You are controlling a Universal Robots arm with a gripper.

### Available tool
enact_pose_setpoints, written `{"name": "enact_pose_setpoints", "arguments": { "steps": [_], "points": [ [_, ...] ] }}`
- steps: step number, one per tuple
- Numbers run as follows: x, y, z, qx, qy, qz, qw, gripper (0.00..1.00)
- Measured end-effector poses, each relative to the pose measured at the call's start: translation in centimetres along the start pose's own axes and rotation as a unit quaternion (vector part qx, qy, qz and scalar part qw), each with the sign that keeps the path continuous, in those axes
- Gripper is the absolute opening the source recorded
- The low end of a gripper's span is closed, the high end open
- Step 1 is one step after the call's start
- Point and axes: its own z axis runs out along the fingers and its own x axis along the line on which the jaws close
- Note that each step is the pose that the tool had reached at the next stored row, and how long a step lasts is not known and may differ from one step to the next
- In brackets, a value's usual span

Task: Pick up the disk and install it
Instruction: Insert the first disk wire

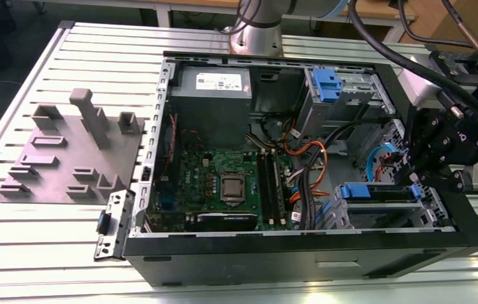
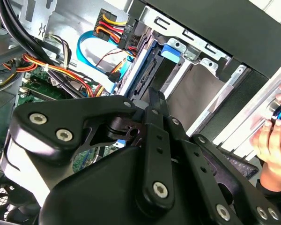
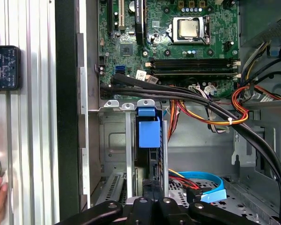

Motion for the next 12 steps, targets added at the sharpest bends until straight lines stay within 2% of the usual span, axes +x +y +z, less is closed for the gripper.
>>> {"name": "enact_pose_setpoints", "arguments": {
  "steps": [3,8,12],
  "points": [
    [-0.01,-0.03,-0.01,0.0,0.0001,0.0,1.0,0.11],
    [-0.04,-0.7,-0.01,0.0,0.0,0.0,1.0,0.11],
    [-0.04,-0.69,-0.31,0.0,0.0,0.0,1.0,0.11]
  ]
}}
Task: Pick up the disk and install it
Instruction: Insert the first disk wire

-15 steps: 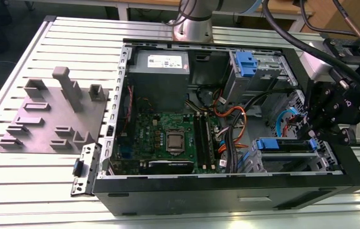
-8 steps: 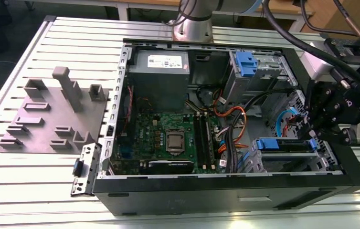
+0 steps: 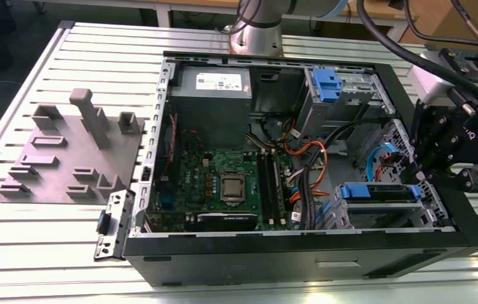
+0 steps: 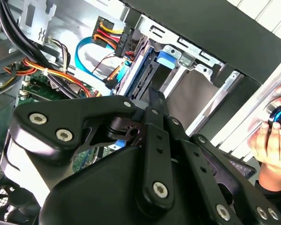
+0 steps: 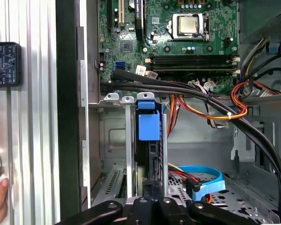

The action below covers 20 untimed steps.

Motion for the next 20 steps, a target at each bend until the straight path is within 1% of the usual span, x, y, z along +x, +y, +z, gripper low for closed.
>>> {"name": "enact_pose_setpoints", "arguments": {
  "steps": [1,4,9,13,16,17,18,20],
  "points": [
    [0.0,0.0,-0.12,0.0,0.0,0.0,1.0,0.11],
    [-0.11,-0.03,-0.13,0.0,-0.0003,0.0,1.0,0.11],
    [-0.37,-0.61,-0.14,-0.0003,-0.0002,0.0,1.0,0.11],
    [-0.55,-0.77,-0.14,-0.0004,-0.0002,0.0,1.0,0.11],
    [-0.56,-0.83,-0.14,-0.0005,-0.0002,0.0,1.0,0.11],
    [-0.56,-0.91,-0.14,-0.001,-0.0001,0.0,1.0,0.11],
    [-0.59,-1.02,-0.14,-0.0019,-0.0001,0.0,1.0,0.18],
    [-0.67,-1.27,-0.13,-0.0041,-0.0001,0.0,0.99999,0.18]
  ]
}}
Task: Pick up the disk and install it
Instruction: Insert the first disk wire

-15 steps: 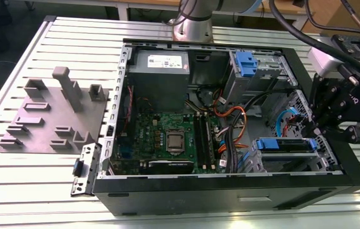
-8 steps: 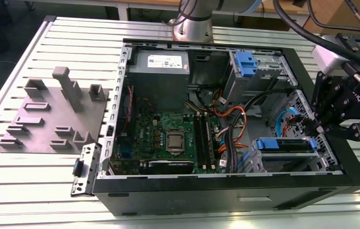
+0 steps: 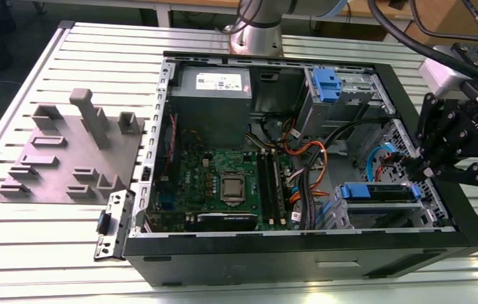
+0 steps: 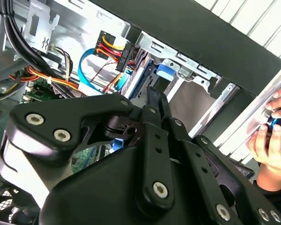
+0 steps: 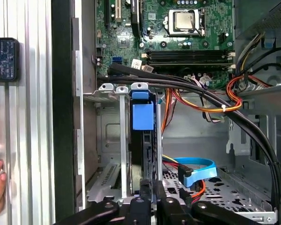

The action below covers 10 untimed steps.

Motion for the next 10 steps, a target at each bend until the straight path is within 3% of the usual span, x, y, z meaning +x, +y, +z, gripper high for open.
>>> {"name": "enact_pose_setpoints", "arguments": {
  "steps": [5,6,7,10],
  "points": [
    [-0.49,-0.66,-0.01,-0.0053,0.0003,0.0,0.99999,0.19],
    [-0.65,-0.74,-0.01,-0.0062,0.0002,0.0,0.99998,0.19],
    [-0.82,-0.79,-0.02,-0.0072,0.0003,0.0,0.99997,0.25],
    [-1.48,-0.78,-0.02,-0.0088,0.0004,0.0,0.99996,0.25]
  ]
}}
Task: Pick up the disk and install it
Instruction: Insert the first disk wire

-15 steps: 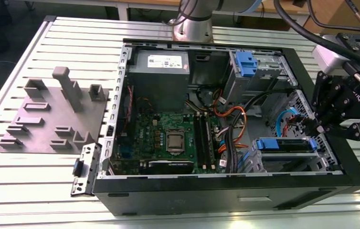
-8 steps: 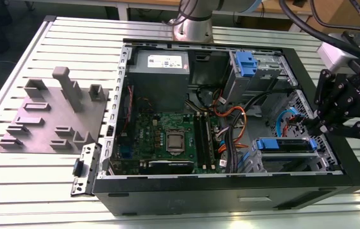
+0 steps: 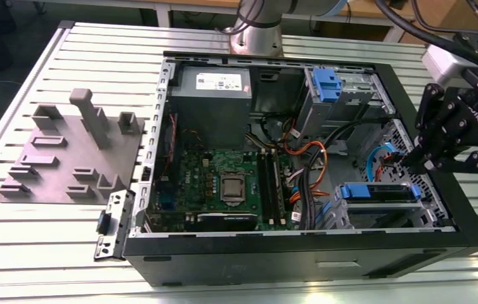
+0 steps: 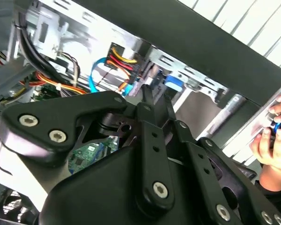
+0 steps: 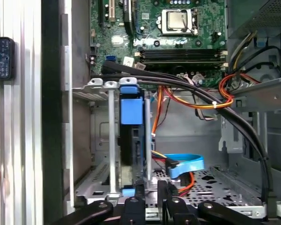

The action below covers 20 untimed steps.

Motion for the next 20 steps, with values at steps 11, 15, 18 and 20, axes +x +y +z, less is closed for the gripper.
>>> {"name": "enact_pose_setpoints", "arguments": {
  "steps": [11,15,18,20],
  "points": [
    [-1.84,-0.57,0.23,-0.0057,0.0002,0.0,0.99998,0.26],
    [-1.93,-0.77,0.46,-0.006,0.0004,-0.001,0.99998,0.33],
    [-1.96,-0.84,0.61,-0.0061,0.0003,-0.001,0.99998,0.33],
    [-1.96,-0.87,0.74,-0.0061,0.0004,-0.001,0.99998,0.33]
  ]
}}
